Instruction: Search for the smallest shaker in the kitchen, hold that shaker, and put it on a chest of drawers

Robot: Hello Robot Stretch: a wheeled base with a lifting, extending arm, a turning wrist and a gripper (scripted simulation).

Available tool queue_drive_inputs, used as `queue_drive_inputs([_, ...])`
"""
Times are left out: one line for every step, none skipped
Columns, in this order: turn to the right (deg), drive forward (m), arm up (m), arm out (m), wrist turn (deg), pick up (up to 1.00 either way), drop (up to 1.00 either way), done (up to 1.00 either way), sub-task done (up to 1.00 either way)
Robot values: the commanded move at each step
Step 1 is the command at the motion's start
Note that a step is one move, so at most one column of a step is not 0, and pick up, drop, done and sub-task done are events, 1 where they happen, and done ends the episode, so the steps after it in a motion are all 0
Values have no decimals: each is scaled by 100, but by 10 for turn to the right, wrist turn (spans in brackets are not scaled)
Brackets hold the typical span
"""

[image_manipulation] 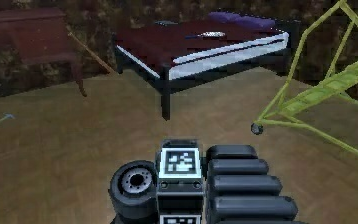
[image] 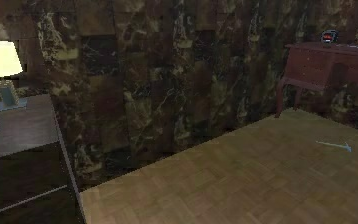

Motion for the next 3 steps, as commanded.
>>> queue_drive_inputs([-30, 0, 0, 0, 0, 0, 0, 0, 0])
queue_drive_inputs([0, 50, 0, 0, 0, 0, 0, 0, 0])
queue_drive_inputs([-60, 0, 0, 0, 0, 0, 0, 0, 0])
